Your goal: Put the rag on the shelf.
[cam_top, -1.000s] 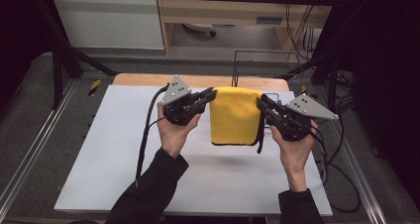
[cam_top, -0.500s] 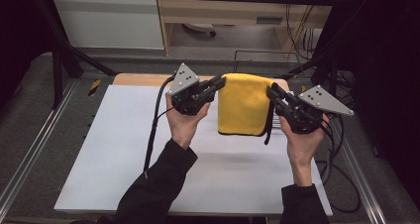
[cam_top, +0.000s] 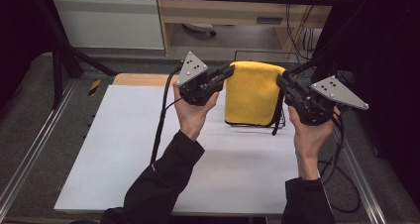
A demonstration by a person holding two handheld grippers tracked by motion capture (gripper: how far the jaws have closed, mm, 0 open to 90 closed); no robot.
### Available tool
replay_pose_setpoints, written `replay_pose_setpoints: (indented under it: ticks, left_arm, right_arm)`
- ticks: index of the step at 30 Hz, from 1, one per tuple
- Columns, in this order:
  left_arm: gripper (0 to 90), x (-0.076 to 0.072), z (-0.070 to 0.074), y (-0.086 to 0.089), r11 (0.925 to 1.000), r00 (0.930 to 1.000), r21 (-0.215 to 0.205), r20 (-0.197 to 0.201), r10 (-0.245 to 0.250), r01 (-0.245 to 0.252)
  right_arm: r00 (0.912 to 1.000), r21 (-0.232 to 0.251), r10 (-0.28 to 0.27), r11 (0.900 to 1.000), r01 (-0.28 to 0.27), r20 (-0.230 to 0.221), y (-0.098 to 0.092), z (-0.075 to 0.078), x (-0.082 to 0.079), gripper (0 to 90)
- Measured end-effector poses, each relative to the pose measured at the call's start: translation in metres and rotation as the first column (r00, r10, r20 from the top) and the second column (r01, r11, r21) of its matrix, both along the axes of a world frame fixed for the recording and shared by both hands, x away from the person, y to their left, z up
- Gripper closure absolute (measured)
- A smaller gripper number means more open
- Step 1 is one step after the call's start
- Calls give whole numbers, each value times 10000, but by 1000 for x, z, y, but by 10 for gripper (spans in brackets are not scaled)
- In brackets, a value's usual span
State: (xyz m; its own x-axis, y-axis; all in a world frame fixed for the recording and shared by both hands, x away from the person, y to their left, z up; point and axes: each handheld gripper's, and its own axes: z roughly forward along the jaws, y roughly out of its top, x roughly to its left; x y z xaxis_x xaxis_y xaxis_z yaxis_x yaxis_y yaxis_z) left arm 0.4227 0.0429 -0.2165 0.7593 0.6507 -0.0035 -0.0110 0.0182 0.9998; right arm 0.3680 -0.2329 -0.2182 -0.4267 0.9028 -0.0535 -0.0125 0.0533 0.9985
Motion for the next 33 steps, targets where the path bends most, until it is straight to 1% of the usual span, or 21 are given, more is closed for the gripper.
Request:
replay_pose_setpoints:
  ticks: [7,12,15,23,28,33]
  left_arm:
    - [845,4,13,-9,9998,9999,-183,124,-9,12]
    - [845,6,23,-16,9998,9995,-201,323,28,-21]
    - [846,7,28,-20,9996,9992,-291,390,2,10]
    - [846,13,40,-28,9992,9983,-388,575,58,-35]
    - [846,18,47,-31,9982,9984,-596,564,8,26]
    - [845,20,56,-35,9978,9971,-655,759,92,-42]
  right_arm:
    - [9995,84,-204,9998,202,245,-6,12,2,785]
    - [9985,171,-355,9992,348,422,-10,21,3,785]
    - [9977,245,-442,9988,430,522,-13,27,4,786]
    - [9950,320,-632,9976,609,775,-19,40,8,786]
    - [9935,411,-679,9971,644,912,-23,47,12,786]
    - [9914,377,-749,9967,713,1075,-25,57,14,786]
